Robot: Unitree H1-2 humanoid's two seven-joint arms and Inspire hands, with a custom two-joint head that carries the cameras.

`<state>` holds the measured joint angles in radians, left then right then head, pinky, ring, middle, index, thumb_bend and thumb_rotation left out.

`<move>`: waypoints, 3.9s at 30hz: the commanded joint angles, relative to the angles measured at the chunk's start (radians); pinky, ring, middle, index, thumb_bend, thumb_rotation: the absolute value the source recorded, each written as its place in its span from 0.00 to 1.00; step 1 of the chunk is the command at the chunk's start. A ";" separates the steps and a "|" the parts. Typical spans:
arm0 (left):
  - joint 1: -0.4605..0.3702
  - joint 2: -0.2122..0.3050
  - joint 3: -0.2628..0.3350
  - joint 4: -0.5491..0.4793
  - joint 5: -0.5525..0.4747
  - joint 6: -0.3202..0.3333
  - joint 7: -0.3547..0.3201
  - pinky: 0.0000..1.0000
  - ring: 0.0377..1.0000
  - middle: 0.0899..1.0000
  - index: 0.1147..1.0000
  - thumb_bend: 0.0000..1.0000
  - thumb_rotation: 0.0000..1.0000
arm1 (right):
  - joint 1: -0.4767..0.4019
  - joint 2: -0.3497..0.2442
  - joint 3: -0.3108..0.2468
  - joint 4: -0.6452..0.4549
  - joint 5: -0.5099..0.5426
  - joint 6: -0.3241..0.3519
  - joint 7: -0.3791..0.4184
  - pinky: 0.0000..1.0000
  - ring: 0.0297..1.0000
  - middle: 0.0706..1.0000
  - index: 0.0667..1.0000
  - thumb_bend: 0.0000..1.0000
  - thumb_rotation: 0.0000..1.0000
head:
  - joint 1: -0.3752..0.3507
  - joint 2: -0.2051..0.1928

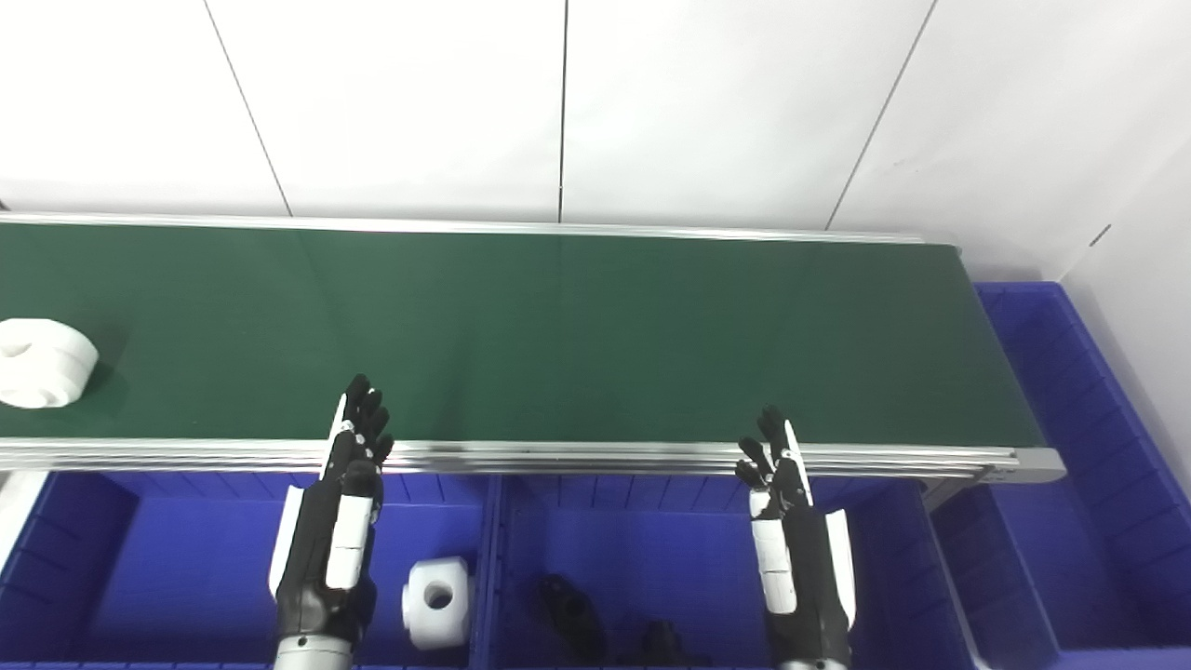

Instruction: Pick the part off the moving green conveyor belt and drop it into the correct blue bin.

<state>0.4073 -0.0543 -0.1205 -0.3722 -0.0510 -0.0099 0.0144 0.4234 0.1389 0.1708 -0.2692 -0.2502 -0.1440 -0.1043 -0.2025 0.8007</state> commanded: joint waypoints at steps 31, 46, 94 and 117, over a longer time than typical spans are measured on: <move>0.091 -0.012 -0.045 -0.008 0.012 -0.122 -0.018 1.00 1.00 1.00 1.00 0.75 0.87 | -0.064 -0.048 -0.029 0.043 0.039 -0.006 0.017 0.88 0.92 0.96 0.94 0.72 0.98 | 0.016 -0.007; 0.071 -0.029 -0.045 0.019 0.008 -0.121 -0.011 1.00 1.00 1.00 1.00 0.74 0.85 | -0.057 -0.055 -0.018 0.044 0.041 0.000 0.030 0.87 0.91 0.96 0.95 0.68 1.00 | 0.068 -0.044; -0.070 0.016 -0.112 0.212 0.302 -0.447 0.091 0.81 0.91 0.94 1.00 0.92 0.63 | -0.144 -0.156 -0.113 0.384 0.190 -0.248 0.071 1.00 0.98 1.00 1.00 0.60 1.00 | 0.391 -0.354; -0.675 0.449 -0.075 0.367 0.794 -0.267 -0.141 1.00 0.98 0.96 0.96 1.00 0.39 | -0.131 -0.123 -0.094 0.335 0.123 -0.230 0.054 0.91 0.94 0.98 0.96 0.72 1.00 | 0.320 -0.310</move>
<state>-0.2169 0.3812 -0.1884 -0.0106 0.7287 -0.2525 -0.1511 0.2910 0.0115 0.0719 0.1012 -0.1277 -0.3381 -0.0502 0.1166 0.4909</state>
